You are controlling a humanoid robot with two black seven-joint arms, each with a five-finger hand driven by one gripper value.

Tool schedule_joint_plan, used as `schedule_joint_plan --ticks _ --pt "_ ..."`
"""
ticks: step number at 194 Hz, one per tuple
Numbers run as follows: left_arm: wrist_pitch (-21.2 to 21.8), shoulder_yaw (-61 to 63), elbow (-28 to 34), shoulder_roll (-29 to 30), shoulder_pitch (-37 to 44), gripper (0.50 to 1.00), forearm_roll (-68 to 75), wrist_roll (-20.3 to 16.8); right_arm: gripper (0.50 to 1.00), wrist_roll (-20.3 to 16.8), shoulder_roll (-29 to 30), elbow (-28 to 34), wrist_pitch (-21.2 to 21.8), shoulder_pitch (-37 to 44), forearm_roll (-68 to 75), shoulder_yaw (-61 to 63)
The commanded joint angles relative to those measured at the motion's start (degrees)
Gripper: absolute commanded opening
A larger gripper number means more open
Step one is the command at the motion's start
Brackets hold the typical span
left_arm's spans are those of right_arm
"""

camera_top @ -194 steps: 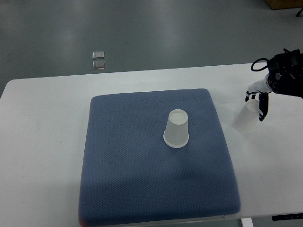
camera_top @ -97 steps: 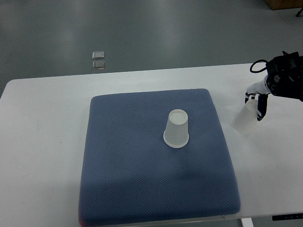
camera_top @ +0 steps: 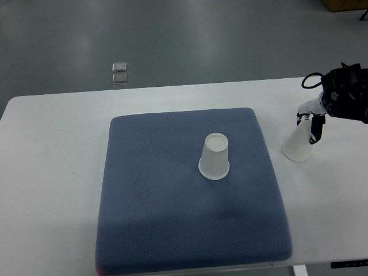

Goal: Stack paper cups
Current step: 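Close the right hand fingers around the white paper cup, then lift the cup with the right hand and carry it over the pad cup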

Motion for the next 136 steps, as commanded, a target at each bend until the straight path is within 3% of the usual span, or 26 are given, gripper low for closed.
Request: schedule_joint_plan --ticks 1,47,97,136 --pt "0.01 0.00 0.08 0.00 0.06 1.000 0.00 0.00 0.703 0.00 0.08 0.18 0.21 0.44 0.04 0.03" --pt "0.01 0.09 -0.01 0.00 -0.03 1.000 0.00 0.00 0.703 0.00 -0.79 2.29 1.71 5.89 0.22 -0.15" --pt "0.01 0.26 -0.10 0.00 -0.03 1.000 0.00 0.00 0.701 -0.09 -3.43 5.19 9.53 17.84 0.22 -0.32" --pt "0.01 0.18 -0.10 0.00 -0.03 1.000 0.00 0.00 0.703 -0.35 -6.33 13.80 15.06 31.28 0.22 -0.50"
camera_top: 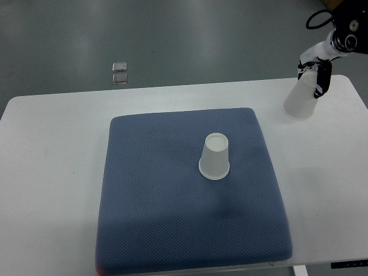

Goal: Stack paper cups
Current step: 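Lift the cup with the right hand and carry it over the pad cup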

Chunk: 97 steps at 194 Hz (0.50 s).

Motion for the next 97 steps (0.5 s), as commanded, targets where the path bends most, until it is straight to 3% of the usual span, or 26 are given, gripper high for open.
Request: schedule_joint_plan --ticks 1,27,97 --pt "-0.01 -0.04 0.00 0.00 -0.01 1.000 0.00 0.00 0.703 -0.13 -1.09 4.43 2.50 6.82 0.00 -0.18" --pt "-0.01 0.05 -0.44 0.00 -0.01 1.000 0.00 0.00 0.705 -0.13 -0.74 6.45 6.65 14.37 0.18 0.08" --pt "-0.01 0.05 -0.09 0.00 -0.01 1.000 0.00 0.00 0.709 -0.13 3.31 9.96 6.65 19.91 0.70 0.34"
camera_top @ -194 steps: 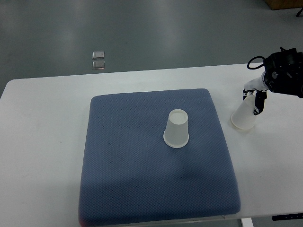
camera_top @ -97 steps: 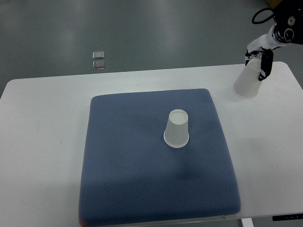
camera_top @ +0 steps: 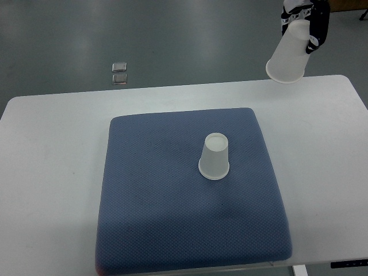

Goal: Stack paper cups
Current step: 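Lift the cup with the right hand and carry it over the pad cup, then lower the held cup onto the upside-down cup on the pad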

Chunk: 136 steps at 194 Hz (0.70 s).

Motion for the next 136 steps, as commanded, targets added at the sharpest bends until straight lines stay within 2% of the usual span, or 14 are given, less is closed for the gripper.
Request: schedule_joint_plan --ticks 1,40,96,136 --pt "-0.01 0.00 0.39 0.00 0.00 1.000 0.00 0.00 0.709 0.00 1.34 1.55 0.00 0.45 0.13 0.10" --pt "-0.01 -0.09 0.56 0.00 0.00 1.000 0.00 0.00 0.719 0.00 5.38 1.90 0.00 1.06 1.63 2.48" --pt "-0.01 -0.09 0.56 0.00 0.00 1.000 0.00 0.00 0.723 0.00 16.36 1.90 0.00 5.10 11.20 4.59" --pt "-0.01 -0.09 0.65 0.00 0.00 1.000 0.00 0.00 0.723 0.00 21.11 1.90 0.00 4.75 11.91 5.64"
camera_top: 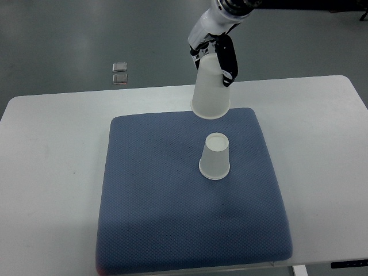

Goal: Stack paper cups
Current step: 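Lower the held cup onto the upside-down cup on the pad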

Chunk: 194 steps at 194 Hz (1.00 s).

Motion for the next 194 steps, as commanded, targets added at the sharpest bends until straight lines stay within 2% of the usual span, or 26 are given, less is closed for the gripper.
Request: schedule_joint_plan --ticks 1,139,194 --pt "0.01 0.00 0.08 0.00 0.00 1.000 0.00 0.00 0.723 0.00 2.15 -0.01 0.00 -0.43 0.24 0.25" --pt "0.01 -0.09 0.08 0.00 0.00 1.000 0.00 0.00 0.723 0.00 4.17 -0.01 0.00 -5.35 3.58 0.16" --pt "0.01 -0.17 0.08 0.00 0.00 1.000 0.00 0.00 0.723 0.00 4.79 -0.97 -1.87 -7.81 3.14 -1.07"
